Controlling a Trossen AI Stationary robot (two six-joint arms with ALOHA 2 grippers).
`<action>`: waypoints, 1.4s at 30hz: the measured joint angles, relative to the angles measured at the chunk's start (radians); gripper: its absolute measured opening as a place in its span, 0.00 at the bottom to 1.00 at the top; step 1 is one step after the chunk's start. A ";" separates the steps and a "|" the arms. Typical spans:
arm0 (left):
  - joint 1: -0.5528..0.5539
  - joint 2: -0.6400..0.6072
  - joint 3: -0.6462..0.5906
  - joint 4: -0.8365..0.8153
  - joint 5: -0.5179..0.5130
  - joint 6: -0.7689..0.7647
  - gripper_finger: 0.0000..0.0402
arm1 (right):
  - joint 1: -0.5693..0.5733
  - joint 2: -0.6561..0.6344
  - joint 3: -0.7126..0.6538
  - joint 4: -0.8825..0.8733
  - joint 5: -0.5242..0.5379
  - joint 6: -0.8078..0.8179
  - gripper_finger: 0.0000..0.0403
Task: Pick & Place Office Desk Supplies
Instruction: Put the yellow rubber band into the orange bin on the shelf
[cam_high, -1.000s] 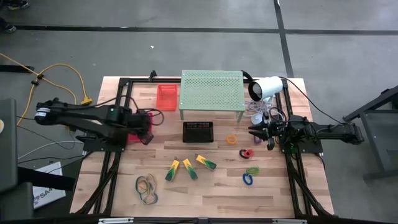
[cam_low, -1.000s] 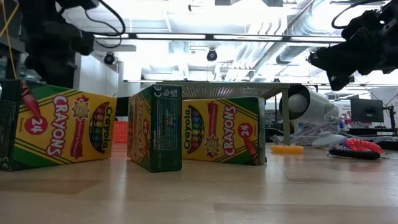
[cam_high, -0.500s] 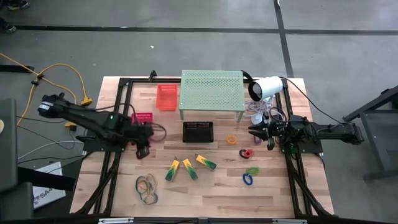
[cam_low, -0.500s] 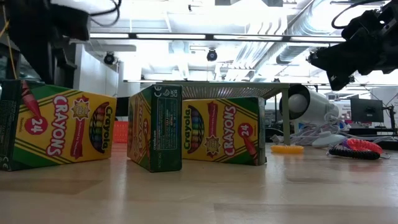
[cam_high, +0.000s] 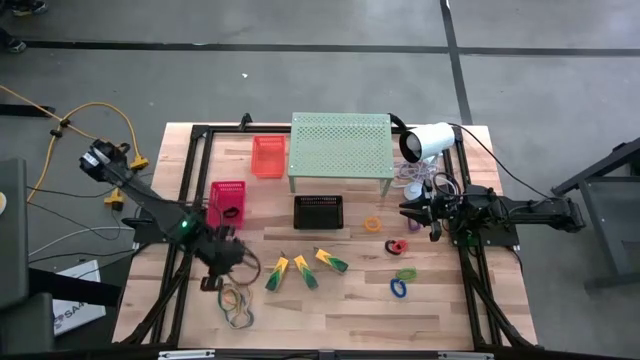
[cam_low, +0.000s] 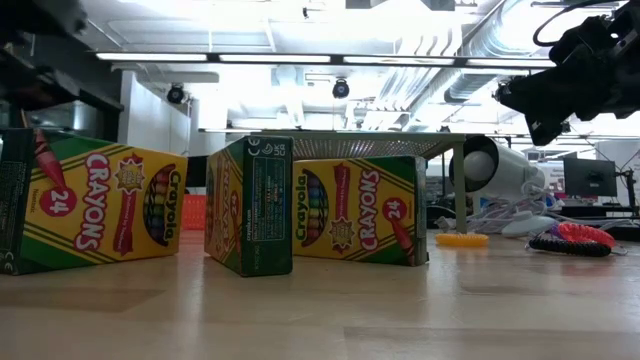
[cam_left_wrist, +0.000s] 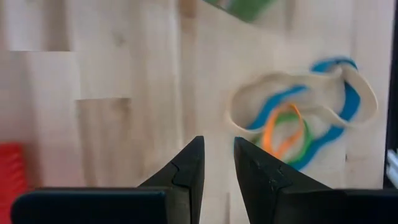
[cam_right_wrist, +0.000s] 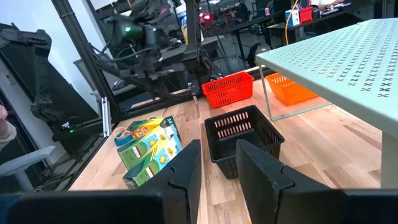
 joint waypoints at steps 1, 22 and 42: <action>-0.024 0.010 0.000 0.010 0.000 -0.001 0.21 | 0.000 0.000 0.000 0.000 0.000 0.000 0.22; -0.189 0.154 0.000 0.125 -0.043 -0.266 0.21 | 0.000 0.000 0.000 0.000 0.000 0.000 0.22; -0.189 0.264 -0.001 0.168 -0.047 -0.328 0.21 | 0.000 0.000 0.000 0.000 0.000 0.000 0.22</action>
